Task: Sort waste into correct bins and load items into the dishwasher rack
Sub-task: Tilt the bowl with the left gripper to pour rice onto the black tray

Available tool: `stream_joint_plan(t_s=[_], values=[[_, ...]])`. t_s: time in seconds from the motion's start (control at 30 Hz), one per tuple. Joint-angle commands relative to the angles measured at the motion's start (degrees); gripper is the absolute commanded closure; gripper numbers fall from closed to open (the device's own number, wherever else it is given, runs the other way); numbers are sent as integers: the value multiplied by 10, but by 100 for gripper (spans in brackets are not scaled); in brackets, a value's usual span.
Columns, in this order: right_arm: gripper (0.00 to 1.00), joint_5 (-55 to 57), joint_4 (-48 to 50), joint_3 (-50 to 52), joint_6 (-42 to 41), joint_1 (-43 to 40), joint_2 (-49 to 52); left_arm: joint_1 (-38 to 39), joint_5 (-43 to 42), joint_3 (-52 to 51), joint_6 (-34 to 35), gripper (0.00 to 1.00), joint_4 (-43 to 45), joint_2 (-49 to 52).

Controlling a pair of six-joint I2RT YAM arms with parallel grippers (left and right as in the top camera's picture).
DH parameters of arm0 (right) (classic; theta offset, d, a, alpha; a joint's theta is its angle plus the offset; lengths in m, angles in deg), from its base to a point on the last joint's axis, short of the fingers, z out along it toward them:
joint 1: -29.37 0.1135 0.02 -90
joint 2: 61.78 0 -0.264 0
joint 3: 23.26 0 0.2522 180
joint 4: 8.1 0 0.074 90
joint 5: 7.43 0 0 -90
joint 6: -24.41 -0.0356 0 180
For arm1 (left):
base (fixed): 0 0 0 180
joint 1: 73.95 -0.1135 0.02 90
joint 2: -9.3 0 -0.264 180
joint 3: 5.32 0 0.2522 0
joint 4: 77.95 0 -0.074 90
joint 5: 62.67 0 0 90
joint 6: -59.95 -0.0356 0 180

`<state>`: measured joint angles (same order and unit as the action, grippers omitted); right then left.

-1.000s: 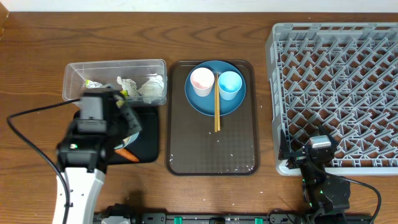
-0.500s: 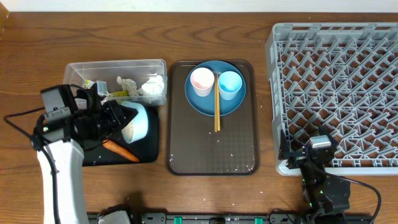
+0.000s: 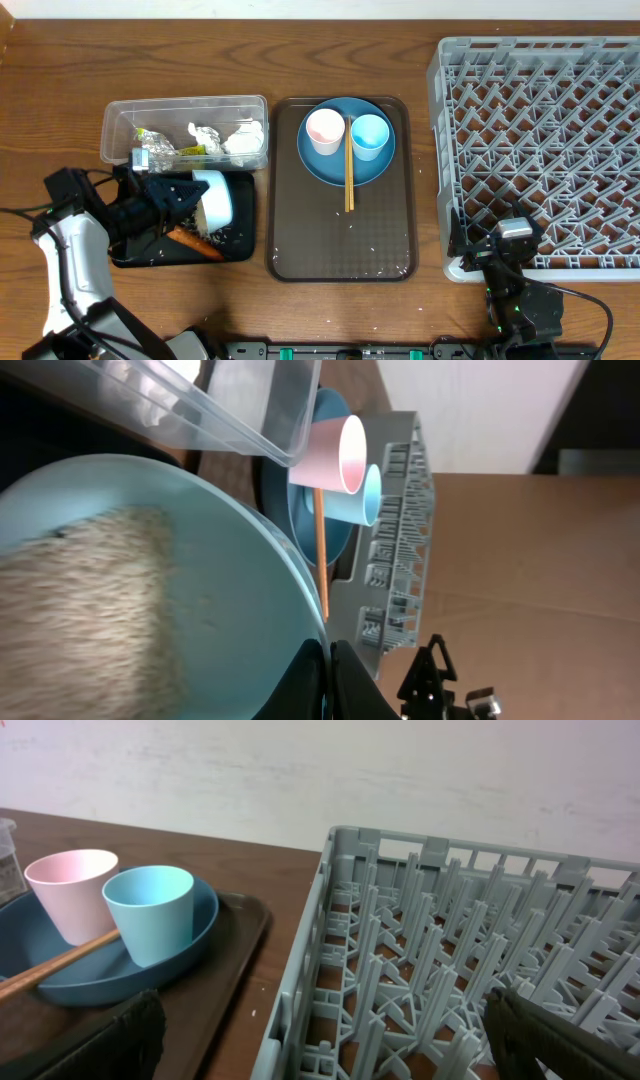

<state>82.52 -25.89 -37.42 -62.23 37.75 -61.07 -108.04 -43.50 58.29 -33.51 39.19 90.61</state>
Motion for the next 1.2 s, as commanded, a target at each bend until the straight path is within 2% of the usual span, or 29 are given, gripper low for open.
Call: stream_joint_plan(t_s=[0.0,0.23,0.67,0.73,0.8,0.87,0.97,1.03,1.17], values=[[1,-2,-3,1,-5,4,-3,-14,-72,-9,-45,94,-2,12],[1,-2,-3,1,-5,4,-3,-42,-111,-9,-45,94,-7,25],[1,-2,-3,1,-5,4,-3,-108,-139,-9,-47,94,-85,25],[1,-2,-3,1,-5,4,-3,-110,-143,-9,-49,94,-120,25],[1,-2,-3,1,-5,4,-3,-110,-161,-9,-86,94,-159,25],[1,-2,-3,1,-5,4,-3,-112,-165,-9,-111,94,-159,25],[1,-2,-3,1,-5,4,-3,-118,-162,-9,-111,94,-166,26],[1,-2,-3,1,-5,4,-3,-126,-158,-9,-110,94,-141,26],[1,-2,-3,1,-5,4,-3,-144,-140,-9,-118,94,-159,26]])
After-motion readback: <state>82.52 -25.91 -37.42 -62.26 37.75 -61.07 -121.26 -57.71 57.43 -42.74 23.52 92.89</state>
